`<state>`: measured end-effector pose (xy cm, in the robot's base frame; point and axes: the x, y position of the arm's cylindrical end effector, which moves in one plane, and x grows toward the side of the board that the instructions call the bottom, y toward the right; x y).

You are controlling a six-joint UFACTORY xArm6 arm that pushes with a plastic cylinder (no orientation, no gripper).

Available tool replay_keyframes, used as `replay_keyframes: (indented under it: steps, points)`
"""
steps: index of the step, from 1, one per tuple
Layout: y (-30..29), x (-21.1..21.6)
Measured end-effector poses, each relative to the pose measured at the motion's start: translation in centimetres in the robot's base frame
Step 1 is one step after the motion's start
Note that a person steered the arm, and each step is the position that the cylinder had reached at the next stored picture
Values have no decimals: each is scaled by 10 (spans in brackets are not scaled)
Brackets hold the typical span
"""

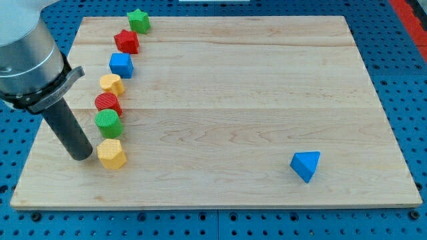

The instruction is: Push the yellow hexagon to the blue triangle

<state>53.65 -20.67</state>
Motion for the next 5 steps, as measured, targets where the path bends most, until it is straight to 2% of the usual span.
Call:
replay_keyframes:
  steps: [1, 5]
  points:
    - [9, 7]
    - [129, -3]
